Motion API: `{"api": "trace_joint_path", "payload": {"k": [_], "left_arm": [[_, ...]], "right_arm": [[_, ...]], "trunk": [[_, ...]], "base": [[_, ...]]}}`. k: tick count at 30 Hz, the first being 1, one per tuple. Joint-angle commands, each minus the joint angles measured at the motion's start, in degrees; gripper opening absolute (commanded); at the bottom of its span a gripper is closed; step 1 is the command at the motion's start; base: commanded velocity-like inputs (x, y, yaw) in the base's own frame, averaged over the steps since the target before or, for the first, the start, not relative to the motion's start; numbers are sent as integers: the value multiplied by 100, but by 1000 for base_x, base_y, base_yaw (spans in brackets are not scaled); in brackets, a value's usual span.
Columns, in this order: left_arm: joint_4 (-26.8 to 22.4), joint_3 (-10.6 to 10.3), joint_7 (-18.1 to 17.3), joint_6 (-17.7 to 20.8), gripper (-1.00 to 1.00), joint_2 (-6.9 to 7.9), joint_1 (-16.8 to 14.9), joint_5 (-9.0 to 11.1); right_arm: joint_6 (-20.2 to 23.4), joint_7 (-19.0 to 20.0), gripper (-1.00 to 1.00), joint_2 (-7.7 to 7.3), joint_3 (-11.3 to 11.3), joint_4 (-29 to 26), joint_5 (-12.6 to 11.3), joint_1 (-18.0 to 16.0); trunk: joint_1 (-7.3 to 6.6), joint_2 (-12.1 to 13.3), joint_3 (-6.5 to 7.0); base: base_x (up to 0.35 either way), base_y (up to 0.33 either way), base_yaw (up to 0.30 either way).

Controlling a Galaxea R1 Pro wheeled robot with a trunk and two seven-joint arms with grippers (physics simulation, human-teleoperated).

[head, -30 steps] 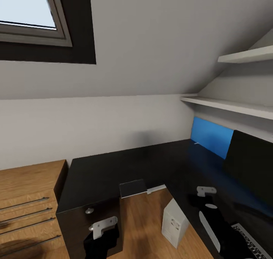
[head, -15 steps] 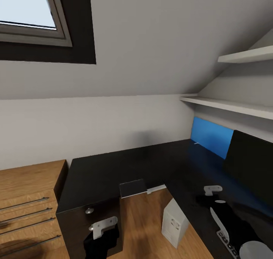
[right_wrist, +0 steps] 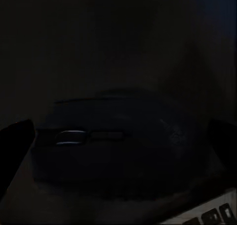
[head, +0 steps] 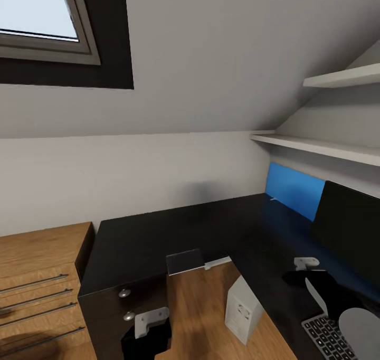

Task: In the bedroom, organize the workspace by keeping the computer under the desk, ensuring the monitor is on the desk, placing the keyboard on the desk next to the monitor, placing the mouse on the desk next to the keyboard, moving the folder from the swivel chair onto the desk next to the mouse, stacking the notebook on top of the folder with the pen on top of the notebook, and positioning the swivel chair next to the desk.

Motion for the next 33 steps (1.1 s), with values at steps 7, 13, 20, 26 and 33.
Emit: {"api": "trace_joint_path", "payload": {"k": [7,13,20,26,33], "left_arm": [[-9,-7,33,52,100,3,-9,8],[-11,11,33,55,100,3,-9,8],[-81,29,42,54,100,-18,-9,8],[-84,36,42,54,100,-29,-9,8],[-84,31,42,58,100,-31,-9,8]], "right_arm": [[697,-40,-100,-50,52,7,-29,-66],[828,-159,-100,-47,61,41,296,-81],[834,-268,-100,-22,92,39,428,-83],[811,-255,-100,-18,96,35,811,-84],[461,-231,-100,4,95,102,1419,-78]], "trunk": [[1,-7,-9],[1,-7,-9],[1,-7,-9],[89,-168,-81],[243,-448,-207]], "base": [[0,0,0],[0,0,0],[0,0,0],[0,0,0],[0,0,0]]}}
